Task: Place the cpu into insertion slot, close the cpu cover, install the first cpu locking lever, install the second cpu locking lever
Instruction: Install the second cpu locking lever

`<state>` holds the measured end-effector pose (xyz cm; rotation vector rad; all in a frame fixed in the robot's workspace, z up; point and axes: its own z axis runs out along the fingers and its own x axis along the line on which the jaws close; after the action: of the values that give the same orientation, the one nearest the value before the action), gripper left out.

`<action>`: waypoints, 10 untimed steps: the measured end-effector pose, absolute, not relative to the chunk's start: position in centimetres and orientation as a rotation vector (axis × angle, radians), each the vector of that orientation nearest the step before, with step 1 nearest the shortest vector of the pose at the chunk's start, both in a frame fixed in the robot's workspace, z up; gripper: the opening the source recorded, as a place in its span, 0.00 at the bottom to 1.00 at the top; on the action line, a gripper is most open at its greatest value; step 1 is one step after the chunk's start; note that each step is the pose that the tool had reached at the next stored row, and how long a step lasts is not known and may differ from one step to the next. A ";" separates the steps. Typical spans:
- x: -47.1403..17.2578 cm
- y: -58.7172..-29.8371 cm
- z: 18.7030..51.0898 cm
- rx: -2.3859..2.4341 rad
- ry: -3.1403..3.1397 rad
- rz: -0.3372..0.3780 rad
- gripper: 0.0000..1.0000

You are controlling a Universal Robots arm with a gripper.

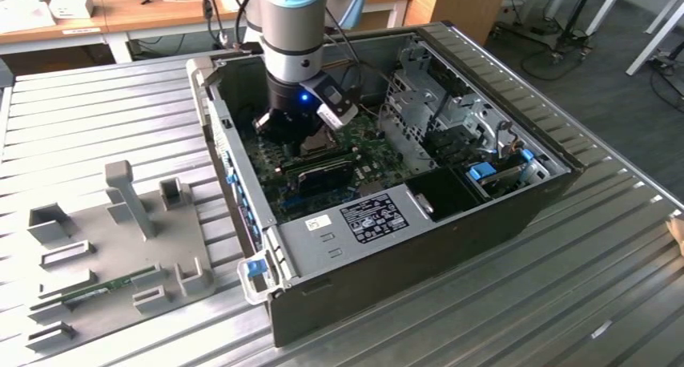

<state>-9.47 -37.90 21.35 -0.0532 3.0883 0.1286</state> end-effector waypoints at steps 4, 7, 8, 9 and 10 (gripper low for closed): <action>-9.5 -37.9 21.4 -0.053 3.088 0.129 0.10; -9.5 -37.9 21.4 -0.053 3.088 0.129 0.10; -9.4 -37.9 21.4 -0.053 3.088 0.129 0.10; -9.4 -37.9 21.4 -0.053 3.088 0.129 0.10; -9.3 -37.9 21.4 -0.052 3.088 0.128 0.10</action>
<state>-9.29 -37.90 21.42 -0.0524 3.0884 0.1284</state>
